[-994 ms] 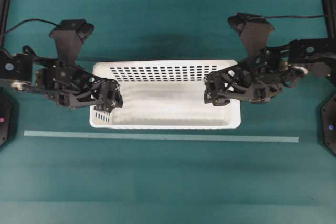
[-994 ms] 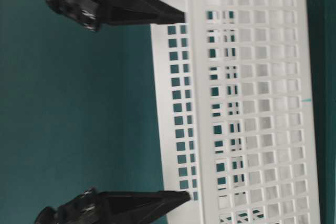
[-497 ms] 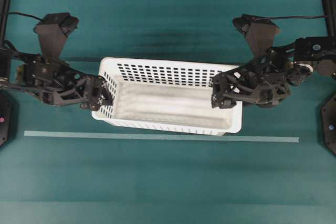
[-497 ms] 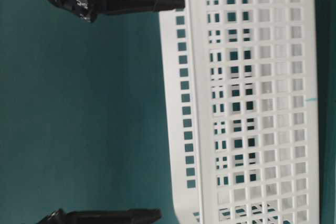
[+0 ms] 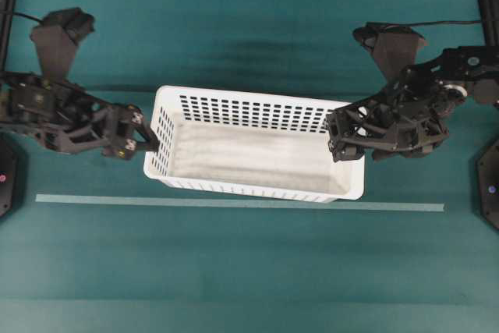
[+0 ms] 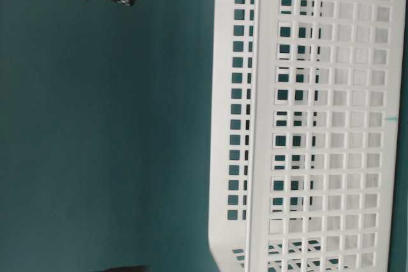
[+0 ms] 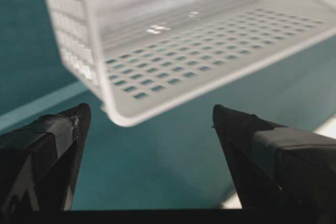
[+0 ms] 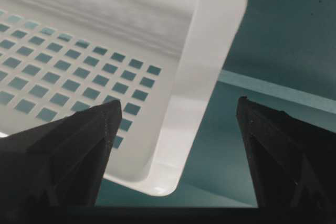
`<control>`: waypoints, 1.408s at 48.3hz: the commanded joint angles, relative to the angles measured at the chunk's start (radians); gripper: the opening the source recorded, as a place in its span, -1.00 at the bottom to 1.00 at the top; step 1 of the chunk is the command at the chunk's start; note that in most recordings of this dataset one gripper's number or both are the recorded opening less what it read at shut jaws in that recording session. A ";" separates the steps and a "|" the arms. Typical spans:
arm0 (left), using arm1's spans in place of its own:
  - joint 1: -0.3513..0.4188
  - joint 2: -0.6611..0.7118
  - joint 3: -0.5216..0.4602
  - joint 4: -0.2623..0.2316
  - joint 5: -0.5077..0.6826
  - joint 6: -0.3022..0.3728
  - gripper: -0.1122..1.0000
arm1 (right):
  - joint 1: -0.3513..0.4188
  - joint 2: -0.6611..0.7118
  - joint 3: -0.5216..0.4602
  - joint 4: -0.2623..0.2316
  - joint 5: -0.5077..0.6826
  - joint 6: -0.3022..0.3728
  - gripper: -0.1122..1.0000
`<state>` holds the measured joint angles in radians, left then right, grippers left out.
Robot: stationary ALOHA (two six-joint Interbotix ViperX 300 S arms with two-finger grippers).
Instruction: Lift the white basket with both hands.
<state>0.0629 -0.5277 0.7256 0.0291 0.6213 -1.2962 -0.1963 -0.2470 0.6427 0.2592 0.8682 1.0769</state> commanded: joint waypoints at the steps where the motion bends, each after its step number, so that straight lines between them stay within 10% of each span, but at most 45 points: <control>1: -0.008 -0.044 -0.021 0.003 -0.011 0.006 0.88 | 0.011 -0.015 -0.032 0.000 -0.006 -0.005 0.85; 15: -0.023 -0.224 -0.006 0.005 -0.055 0.089 0.87 | 0.018 -0.137 -0.089 0.000 -0.052 -0.052 0.84; 38: -0.035 -0.380 0.029 0.003 -0.268 0.502 0.84 | 0.173 -0.299 0.002 -0.018 -0.603 -0.377 0.83; 68: -0.107 -0.385 0.120 0.003 -0.370 0.808 0.84 | 0.249 -0.394 0.140 -0.255 -0.821 -0.727 0.83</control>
<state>-0.0337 -0.9250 0.8590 0.0307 0.3007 -0.5277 0.0383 -0.6458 0.7823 0.0353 0.1135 0.3881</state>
